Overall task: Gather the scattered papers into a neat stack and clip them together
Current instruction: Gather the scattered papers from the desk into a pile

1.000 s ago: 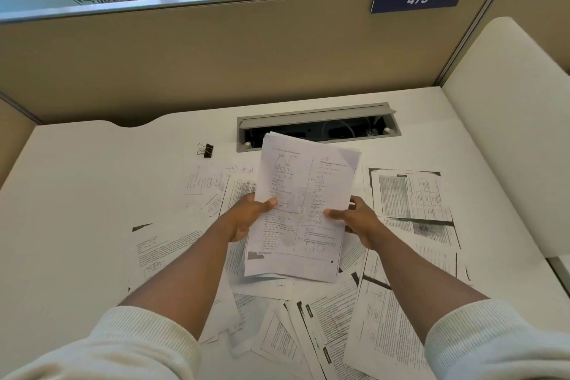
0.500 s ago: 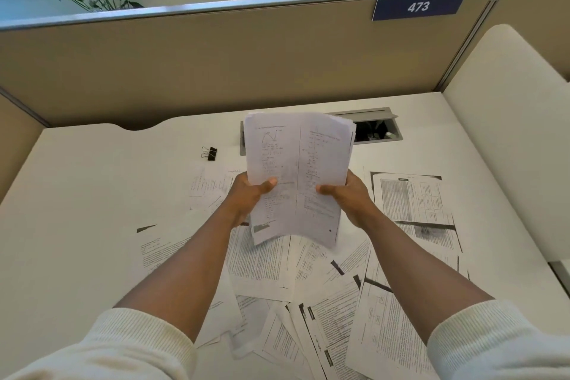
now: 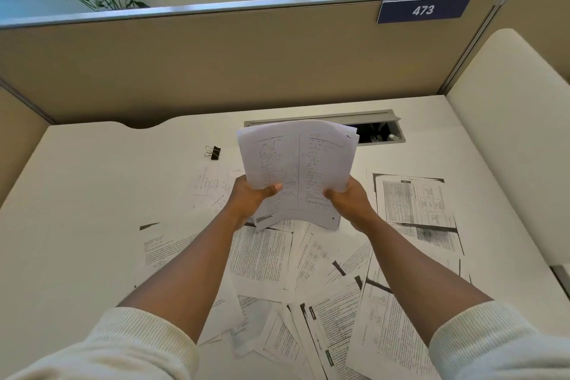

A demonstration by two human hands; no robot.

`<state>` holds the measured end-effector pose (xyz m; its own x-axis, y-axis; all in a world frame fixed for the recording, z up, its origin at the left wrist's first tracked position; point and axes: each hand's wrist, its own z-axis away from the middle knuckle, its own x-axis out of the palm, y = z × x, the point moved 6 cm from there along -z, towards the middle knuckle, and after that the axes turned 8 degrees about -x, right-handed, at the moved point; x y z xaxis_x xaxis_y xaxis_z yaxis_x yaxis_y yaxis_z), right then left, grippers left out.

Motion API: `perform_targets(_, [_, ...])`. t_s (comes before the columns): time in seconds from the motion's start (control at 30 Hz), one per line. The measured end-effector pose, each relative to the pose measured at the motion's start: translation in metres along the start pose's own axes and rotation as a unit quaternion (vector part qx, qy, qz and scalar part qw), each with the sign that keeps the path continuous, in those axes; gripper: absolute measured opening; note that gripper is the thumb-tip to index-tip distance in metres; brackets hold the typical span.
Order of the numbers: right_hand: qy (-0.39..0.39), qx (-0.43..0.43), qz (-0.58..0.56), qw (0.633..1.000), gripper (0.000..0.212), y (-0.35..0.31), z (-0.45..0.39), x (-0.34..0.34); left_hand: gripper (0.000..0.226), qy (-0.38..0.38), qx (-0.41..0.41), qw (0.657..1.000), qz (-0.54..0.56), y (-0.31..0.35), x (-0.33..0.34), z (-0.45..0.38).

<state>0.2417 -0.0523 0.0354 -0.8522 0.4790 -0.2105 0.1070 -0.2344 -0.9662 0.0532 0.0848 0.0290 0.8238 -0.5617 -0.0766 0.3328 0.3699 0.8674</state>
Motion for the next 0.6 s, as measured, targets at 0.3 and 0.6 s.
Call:
perform_targets(0.3, [0.001,0.008,0.032,0.999,0.029,0.014,0.003,-0.003,0.044,0.011,-0.034,0.999,0.032,-0.022,-0.012,-0.001])
perform_targets(0.6, [-0.019,0.099,0.023,0.995,0.034,0.048,0.014,-0.008,0.047,0.216,-0.117,0.969,-0.016,-0.098,-0.092,0.012])
